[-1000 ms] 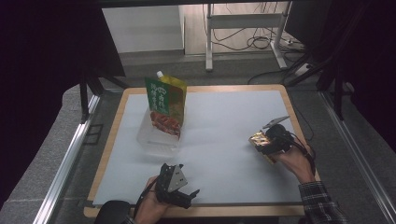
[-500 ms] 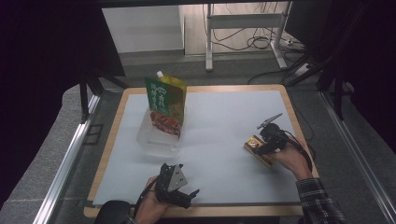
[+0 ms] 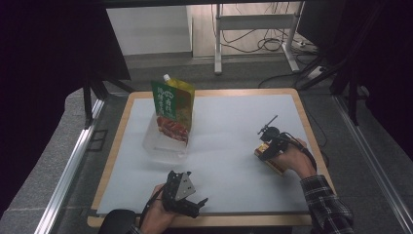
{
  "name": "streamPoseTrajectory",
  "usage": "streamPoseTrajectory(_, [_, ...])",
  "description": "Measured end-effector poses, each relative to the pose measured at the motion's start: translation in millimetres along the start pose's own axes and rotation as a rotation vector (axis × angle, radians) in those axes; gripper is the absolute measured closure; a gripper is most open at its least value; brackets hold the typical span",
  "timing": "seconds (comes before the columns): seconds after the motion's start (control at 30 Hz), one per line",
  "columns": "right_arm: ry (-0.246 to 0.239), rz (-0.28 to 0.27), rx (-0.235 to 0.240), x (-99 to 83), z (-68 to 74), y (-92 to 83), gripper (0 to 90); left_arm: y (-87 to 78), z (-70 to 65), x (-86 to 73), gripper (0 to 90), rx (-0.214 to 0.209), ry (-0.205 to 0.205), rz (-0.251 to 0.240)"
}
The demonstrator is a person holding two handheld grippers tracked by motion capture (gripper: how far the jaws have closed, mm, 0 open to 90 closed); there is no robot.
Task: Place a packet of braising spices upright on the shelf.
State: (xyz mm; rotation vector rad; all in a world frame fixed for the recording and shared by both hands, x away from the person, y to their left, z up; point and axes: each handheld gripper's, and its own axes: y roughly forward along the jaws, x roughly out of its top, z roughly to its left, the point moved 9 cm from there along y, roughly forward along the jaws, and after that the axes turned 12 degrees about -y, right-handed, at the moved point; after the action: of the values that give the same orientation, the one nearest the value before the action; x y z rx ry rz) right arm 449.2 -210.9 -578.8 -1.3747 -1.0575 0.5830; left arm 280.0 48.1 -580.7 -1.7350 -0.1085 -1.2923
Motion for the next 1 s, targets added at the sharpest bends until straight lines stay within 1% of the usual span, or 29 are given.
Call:
streamPoseTrajectory(0.03, [0.022,0.002,0.003,-0.1,-0.6,-1.1,31.5,0.0,0.0,0.1,2.4,0.000,-0.001,-0.001])
streamPoseTrajectory(0.13, [0.009,0.005,0.004,-0.3,0.9,-2.4,31.8,-0.2,0.0,0.3,2.4,0.001,0.000,-0.002])
streamPoseTrajectory(0.2, [0.008,-0.004,-0.001,0.2,1.5,-5.5,31.9,-0.3,0.2,0.4,2.4,0.002,0.000,-0.003])
streamPoseTrajectory(0.27, [0.008,-0.027,-0.005,1.0,1.7,-11.8,31.9,-0.4,0.2,0.5,2.4,0.002,-0.001,-0.004])
streamPoseTrajectory(0.33, [0.011,-0.031,-0.005,1.0,2.2,-13.9,31.9,-0.5,0.0,0.8,2.4,0.003,-0.001,-0.006])
streamPoseTrajectory(0.4, [0.012,-0.056,-0.005,1.3,3.0,-20.3,32.0,-0.5,0.0,1.0,2.4,0.002,-0.002,-0.008])
streamPoseTrajectory(0.43, [0.012,-0.056,-0.005,1.3,3.0,-20.3,32.0,-0.5,0.1,1.0,2.4,0.002,-0.002,-0.008])
streamPoseTrajectory(0.5, [0.007,-0.075,-0.017,1.6,3.3,-27.3,32.0,-0.8,0.1,1.2,2.4,0.000,-0.004,-0.009])
streamPoseTrajectory(0.57, [0.007,-0.081,-0.020,1.8,3.4,-29.9,32.0,-1.2,-0.1,1.6,2.4,-0.005,-0.009,-0.012])
streamPoseTrajectory(0.67, [0.005,-0.105,-0.028,3.0,4.1,-36.3,32.0,-1.6,-0.3,1.8,2.4,-0.009,-0.012,-0.014])
streamPoseTrajectory(0.77, [0.012,-0.143,-0.030,5.3,5.6,-42.5,32.1,-2.0,-0.8,2.0,2.4,-0.012,-0.015,-0.016])
streamPoseTrajectory(0.9, [0.018,-0.199,-0.021,10.6,8.4,-49.7,32.1,-4.0,-1.1,2.3,2.4,-0.012,-0.019,-0.019])
streamPoseTrajectory(0.93, [0.018,-0.199,-0.021,10.6,8.4,-49.7,32.1,-4.8,-1.0,2.5,2.4,-0.014,-0.021,-0.021])
streamPoseTrajectory(0.97, [0.016,-0.216,-0.019,12.1,8.4,-51.3,32.1,-5.5,-0.8,2.9,2.3,-0.014,-0.025,-0.025])
streamPoseTrajectory(1.0, [0.023,-0.246,-0.020,14.9,8.8,-55.2,32.1,-6.1,-0.5,2.9,2.3,-0.013,-0.027,-0.026])
